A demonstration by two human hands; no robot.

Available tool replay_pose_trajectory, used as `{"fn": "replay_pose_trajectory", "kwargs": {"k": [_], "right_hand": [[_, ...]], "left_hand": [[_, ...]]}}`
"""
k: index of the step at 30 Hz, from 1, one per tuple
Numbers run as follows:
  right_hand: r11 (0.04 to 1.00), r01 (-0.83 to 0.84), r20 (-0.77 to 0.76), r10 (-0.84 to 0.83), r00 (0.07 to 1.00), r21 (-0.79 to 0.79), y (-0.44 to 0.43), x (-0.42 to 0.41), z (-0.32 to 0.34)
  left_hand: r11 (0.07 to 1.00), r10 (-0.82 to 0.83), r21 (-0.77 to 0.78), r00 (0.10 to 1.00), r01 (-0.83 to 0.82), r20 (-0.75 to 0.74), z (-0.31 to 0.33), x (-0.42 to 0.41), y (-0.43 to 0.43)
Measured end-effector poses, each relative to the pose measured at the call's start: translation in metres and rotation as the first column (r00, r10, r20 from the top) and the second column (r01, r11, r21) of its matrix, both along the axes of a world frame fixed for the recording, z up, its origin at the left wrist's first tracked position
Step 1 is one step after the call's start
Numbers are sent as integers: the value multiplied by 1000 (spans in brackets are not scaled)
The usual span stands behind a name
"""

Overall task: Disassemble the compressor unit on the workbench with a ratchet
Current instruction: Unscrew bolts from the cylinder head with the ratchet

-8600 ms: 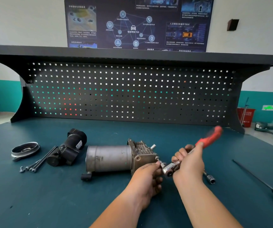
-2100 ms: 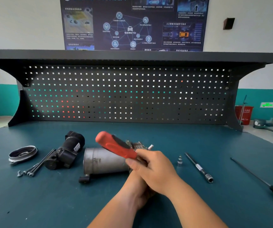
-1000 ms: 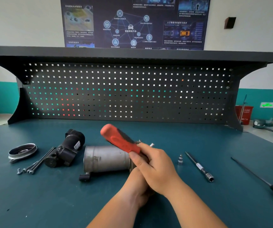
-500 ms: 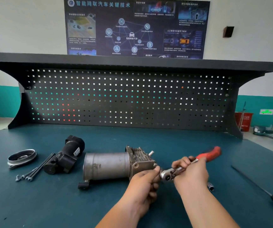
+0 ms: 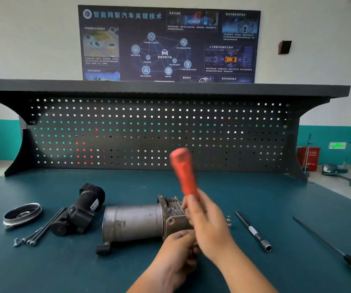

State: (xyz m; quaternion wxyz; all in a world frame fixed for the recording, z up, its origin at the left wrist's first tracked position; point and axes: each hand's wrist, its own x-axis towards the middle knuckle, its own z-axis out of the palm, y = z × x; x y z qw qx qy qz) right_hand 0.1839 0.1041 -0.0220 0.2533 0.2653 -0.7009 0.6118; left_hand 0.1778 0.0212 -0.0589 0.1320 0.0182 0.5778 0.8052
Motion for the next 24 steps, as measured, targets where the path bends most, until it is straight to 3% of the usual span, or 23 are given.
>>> {"fn": "replay_pose_trajectory", "kwargs": {"k": [2, 4, 6, 8, 10, 12, 14, 16, 18, 21, 24], "right_hand": [[930, 100, -99, -69, 993, 354, -4, 0, -3], [876, 169, -141, -118, 983, 451, -4, 0, -3], [935, 116, -100, -87, 991, 334, -3, -1, -1], [998, 37, -16, -36, 999, 54, -3, 0, -1], [964, 22, 87, 1, 996, -265, -4, 0, 0], [830, 108, 196, 2, 981, -547, -1, -1, 2], [583, 254, 336, 36, 941, -772, 10, -5, 5], [308, 371, 432, 162, 887, -876, 23, -9, 4], [183, 440, 474, 240, 847, -879, 30, -13, 3], [273, 430, 489, 211, 846, -861, 30, -15, 6], [563, 338, 418, 13, 909, -754, 18, -10, 11]], "left_hand": [[1000, -5, 4, 1000, 5, 0, -2, -2, -1], [1000, 10, 28, 1000, -10, 12, -5, -4, -1], [999, 0, 43, 1000, 0, 13, -4, -5, 0], [1000, 5, 19, 1000, -6, 25, -3, -5, -1], [1000, 9, 26, 999, -10, 39, -1, -4, -2], [999, 7, 48, 999, -9, 41, 0, -3, -1], [998, 10, 66, 999, -13, 43, 0, -2, 1], [998, 12, 59, 999, -14, 40, 0, -2, 3], [999, 23, 44, 999, -25, 34, 0, -1, 6], [999, 27, 28, 999, -28, 16, -1, -2, 6], [1000, 7, 10, 1000, -7, 5, -3, -2, 4]]}}
